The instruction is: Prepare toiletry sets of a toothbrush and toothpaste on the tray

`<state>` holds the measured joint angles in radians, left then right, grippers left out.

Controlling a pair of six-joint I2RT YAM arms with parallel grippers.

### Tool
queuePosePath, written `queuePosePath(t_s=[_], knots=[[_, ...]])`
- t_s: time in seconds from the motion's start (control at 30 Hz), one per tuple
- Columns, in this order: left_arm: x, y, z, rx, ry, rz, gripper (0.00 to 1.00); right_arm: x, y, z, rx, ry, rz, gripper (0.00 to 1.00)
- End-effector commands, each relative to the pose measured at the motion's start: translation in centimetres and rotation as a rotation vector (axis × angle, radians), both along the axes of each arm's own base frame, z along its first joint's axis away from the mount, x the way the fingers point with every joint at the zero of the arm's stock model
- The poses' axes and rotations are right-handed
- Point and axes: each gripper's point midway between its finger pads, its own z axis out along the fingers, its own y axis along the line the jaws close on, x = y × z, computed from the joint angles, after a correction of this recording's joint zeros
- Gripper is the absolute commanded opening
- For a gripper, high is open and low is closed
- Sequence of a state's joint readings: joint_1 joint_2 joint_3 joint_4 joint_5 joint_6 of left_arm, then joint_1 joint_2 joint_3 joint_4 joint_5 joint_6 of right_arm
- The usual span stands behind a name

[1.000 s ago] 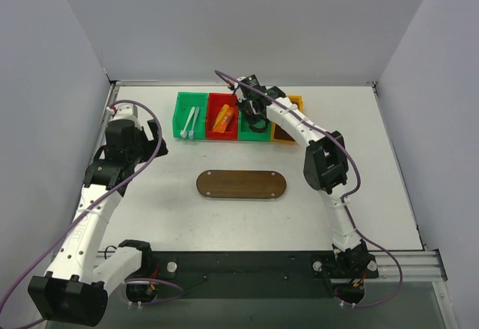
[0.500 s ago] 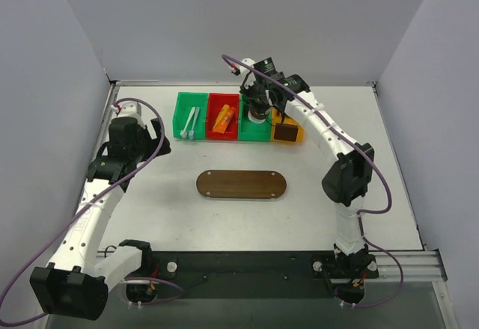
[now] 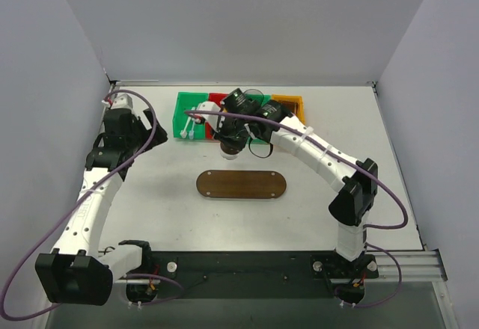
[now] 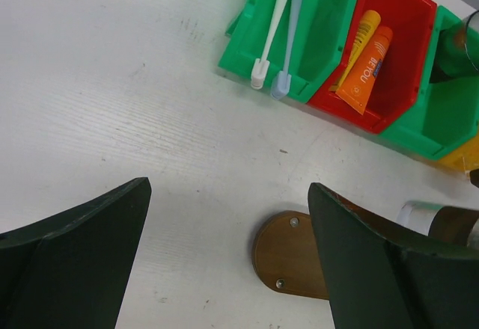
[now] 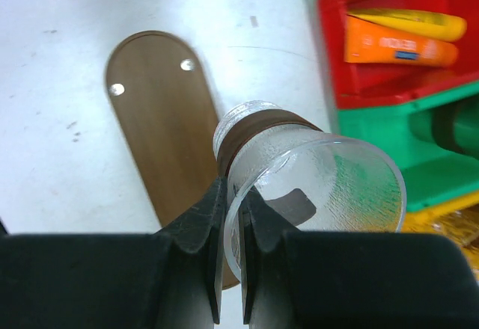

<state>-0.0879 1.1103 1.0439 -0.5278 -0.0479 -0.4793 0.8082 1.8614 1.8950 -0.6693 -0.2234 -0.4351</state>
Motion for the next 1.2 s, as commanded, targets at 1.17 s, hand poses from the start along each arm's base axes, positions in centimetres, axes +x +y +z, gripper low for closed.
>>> queuePosePath(t_s=[1.17], knots=[[-4.8,3.0,-3.2,0.163,0.112,0.165,0.97,-8.2,9.7,-8.0,-0.156,-0.126,0.35,0.0]])
